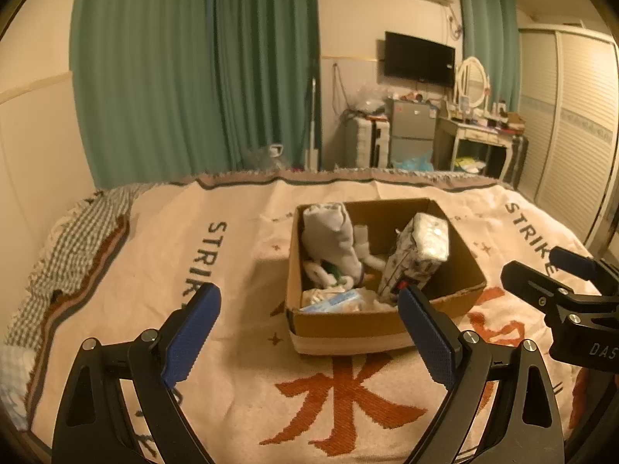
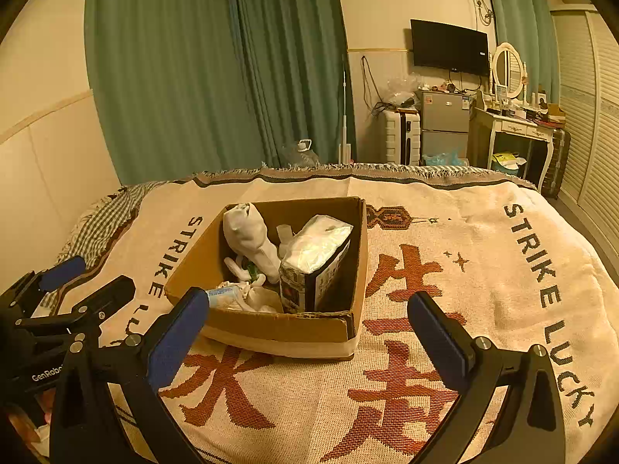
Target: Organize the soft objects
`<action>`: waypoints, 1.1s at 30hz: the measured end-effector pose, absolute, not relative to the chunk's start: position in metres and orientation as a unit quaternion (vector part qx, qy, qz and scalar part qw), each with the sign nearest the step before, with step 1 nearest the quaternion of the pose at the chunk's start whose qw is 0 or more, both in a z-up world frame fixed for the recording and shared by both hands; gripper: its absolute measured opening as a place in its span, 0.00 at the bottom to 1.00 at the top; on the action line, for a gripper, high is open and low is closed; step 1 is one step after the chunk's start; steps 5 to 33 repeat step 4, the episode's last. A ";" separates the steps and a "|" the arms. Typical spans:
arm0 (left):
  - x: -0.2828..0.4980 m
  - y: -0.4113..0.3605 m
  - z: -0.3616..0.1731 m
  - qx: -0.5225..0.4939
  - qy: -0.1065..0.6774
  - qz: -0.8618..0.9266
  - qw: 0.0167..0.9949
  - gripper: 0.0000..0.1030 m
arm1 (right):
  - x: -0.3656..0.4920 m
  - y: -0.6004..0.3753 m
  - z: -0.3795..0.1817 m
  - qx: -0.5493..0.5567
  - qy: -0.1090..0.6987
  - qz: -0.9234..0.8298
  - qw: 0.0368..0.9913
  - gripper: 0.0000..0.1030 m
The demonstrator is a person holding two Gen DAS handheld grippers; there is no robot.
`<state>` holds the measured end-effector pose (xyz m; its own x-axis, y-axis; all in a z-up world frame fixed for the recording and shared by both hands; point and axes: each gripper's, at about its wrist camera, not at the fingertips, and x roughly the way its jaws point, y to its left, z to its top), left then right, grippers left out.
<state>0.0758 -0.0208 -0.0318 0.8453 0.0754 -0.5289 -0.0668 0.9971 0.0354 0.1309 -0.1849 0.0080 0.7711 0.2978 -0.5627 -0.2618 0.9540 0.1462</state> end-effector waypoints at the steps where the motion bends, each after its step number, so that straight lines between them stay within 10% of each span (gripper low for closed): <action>1: 0.076 -0.021 -0.031 0.006 0.275 0.036 0.961 0.92 | 0.131 -0.185 0.008 0.029 0.303 0.148 0.941 1.00; 33: 0.077 -0.021 -0.031 0.007 0.276 0.032 0.960 0.92 | 0.131 -0.185 0.008 0.028 0.303 0.148 0.941 1.00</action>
